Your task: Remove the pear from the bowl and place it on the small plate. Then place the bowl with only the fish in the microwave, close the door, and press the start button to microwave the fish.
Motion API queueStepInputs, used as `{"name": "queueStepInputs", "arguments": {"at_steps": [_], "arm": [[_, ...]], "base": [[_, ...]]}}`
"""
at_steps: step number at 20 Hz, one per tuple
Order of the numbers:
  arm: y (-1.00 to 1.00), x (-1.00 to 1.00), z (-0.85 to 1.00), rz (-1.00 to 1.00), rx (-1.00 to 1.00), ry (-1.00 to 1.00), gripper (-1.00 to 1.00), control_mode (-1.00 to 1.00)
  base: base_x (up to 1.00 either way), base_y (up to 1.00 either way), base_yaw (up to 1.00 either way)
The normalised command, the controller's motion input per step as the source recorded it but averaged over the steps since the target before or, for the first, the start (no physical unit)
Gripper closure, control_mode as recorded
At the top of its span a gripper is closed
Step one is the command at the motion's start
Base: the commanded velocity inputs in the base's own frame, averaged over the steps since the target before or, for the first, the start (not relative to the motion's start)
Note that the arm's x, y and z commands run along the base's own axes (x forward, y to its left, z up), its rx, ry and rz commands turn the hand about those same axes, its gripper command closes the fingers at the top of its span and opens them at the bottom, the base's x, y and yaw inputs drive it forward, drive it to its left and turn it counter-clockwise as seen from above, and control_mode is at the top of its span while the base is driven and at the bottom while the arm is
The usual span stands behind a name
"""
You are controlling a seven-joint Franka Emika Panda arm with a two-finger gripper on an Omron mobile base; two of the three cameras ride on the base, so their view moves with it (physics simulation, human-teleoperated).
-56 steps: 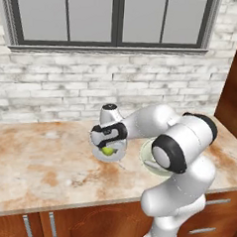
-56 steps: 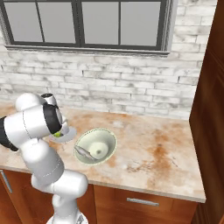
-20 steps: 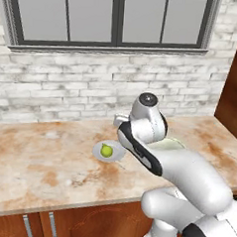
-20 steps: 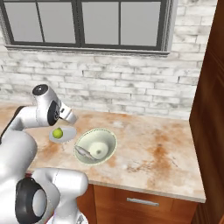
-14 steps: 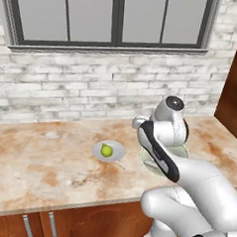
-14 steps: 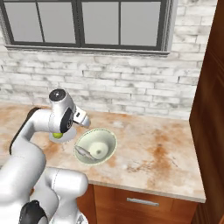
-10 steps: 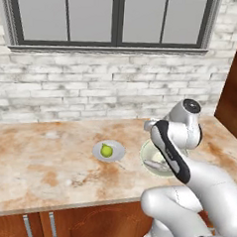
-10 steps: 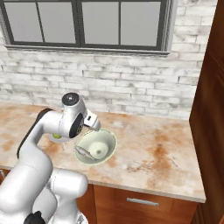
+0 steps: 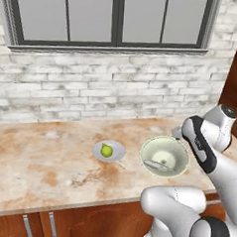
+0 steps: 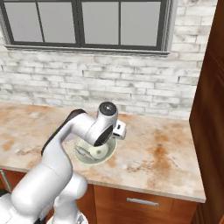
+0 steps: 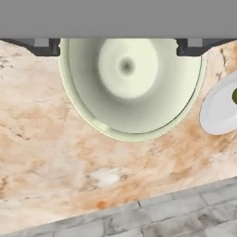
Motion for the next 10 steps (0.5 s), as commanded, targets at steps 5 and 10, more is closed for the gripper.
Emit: {"name": "queueStepInputs", "arguments": {"at_steps": [5,10], "arm": [[-0.53,0.21,-0.19,0.17,0.00,0.22,-1.00,-1.00],[-0.02,0.29,-0.51,0.12,0.00,0.14,-1.00,-1.00]], "base": [[0.00,0.00,0.00],[0.00,0.00,0.00]]}}
